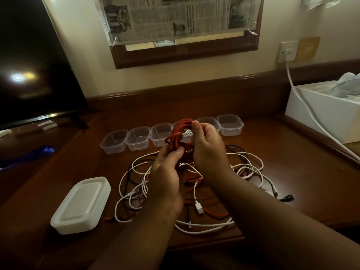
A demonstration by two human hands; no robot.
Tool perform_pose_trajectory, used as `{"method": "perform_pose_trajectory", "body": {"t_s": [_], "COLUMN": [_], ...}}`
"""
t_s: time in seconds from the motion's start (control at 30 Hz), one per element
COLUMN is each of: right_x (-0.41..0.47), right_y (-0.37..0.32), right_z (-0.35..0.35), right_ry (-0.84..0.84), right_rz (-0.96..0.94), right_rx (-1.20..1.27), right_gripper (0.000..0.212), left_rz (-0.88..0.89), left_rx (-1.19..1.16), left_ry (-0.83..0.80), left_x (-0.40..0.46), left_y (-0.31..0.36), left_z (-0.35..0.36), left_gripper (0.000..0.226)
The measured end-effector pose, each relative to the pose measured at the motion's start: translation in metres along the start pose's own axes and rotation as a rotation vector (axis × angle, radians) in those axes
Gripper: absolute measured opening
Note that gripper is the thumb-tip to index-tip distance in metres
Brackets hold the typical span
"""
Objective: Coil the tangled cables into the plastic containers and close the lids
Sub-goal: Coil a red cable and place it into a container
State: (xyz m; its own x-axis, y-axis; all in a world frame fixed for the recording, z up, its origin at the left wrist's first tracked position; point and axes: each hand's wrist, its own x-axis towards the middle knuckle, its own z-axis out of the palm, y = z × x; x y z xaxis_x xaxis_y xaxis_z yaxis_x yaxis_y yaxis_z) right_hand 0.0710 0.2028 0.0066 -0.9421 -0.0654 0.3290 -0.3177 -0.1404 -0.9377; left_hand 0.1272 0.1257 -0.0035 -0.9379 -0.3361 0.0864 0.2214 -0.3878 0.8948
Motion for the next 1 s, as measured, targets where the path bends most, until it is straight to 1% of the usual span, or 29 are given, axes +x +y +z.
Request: {"method": "perform_pose_trajectory", "body": {"t_s": [0.07,0.13,0.2,0.23,0.3,0.33,0.4,0.5,0.6,0.67,0.77,0.83,0.93,1.0], "right_x": [0.000,0.002,0.004,0.006,0.010,0.013,0.020,0.029,0.034,0.036,0.037,0.038,0.040,0.042], "right_y": [0.000,0.000,-0.002,-0.002,-0.001,-0.003,-0.011,-0.027,-0.035,-0.039,-0.041,-0.041,-0.039,-0.036], "right_z": [0.000,-0.001,-0.001,0.000,-0.002,-0.004,-0.013,-0.029,-0.037,-0.036,-0.032,-0.031,-0.033,-0.034], "right_ry": [-0.036,-0.060,-0.084,-0.098,-0.139,-0.175,-0.296,-0.506,-0.603,-0.597,-0.547,-0.515,-0.470,-0.434], "right_rz": [0.040,0.095,0.135,0.135,0.109,0.105,0.126,0.126,0.123,0.065,-0.070,-0.142,-0.253,-0.339], "right_rx": [-0.008,-0.011,-0.020,-0.038,-0.111,-0.152,-0.252,-0.492,-0.589,-0.646,-0.762,-0.825,-0.951,-1.024], "right_gripper": [0.027,0.029,0.031,0.031,0.035,0.039,0.042,0.029,0.024,0.019,0.017,0.014,0.016,0.021], "left_rz": [-0.006,-0.027,-0.050,-0.062,-0.080,-0.081,-0.085,-0.100,-0.097,-0.074,-0.084,-0.079,-0.057,0.003], "left_rx": [-0.080,-0.167,-0.169,-0.138,-0.058,-0.022,0.060,0.189,0.330,0.364,0.336,0.490,0.731,0.799], "left_ry": [-0.030,-0.114,-0.166,-0.162,-0.118,-0.108,-0.116,-0.147,-0.211,-0.207,-0.173,-0.165,-0.190,-0.128], "left_x": [0.002,0.004,0.006,0.007,0.009,0.011,0.014,0.019,0.021,0.023,0.025,0.028,0.033,0.037], "left_y": [-0.001,-0.001,-0.001,0.000,0.002,0.004,0.009,0.017,0.023,0.023,0.022,0.025,0.033,0.033], "left_z": [-0.001,-0.004,-0.006,-0.006,-0.007,-0.009,-0.013,-0.023,-0.026,-0.026,-0.023,-0.022,-0.022,-0.025], "left_gripper": [0.023,0.029,0.029,0.033,0.050,0.053,0.047,0.044,0.040,0.041,0.043,0.034,0.025,0.022]}}
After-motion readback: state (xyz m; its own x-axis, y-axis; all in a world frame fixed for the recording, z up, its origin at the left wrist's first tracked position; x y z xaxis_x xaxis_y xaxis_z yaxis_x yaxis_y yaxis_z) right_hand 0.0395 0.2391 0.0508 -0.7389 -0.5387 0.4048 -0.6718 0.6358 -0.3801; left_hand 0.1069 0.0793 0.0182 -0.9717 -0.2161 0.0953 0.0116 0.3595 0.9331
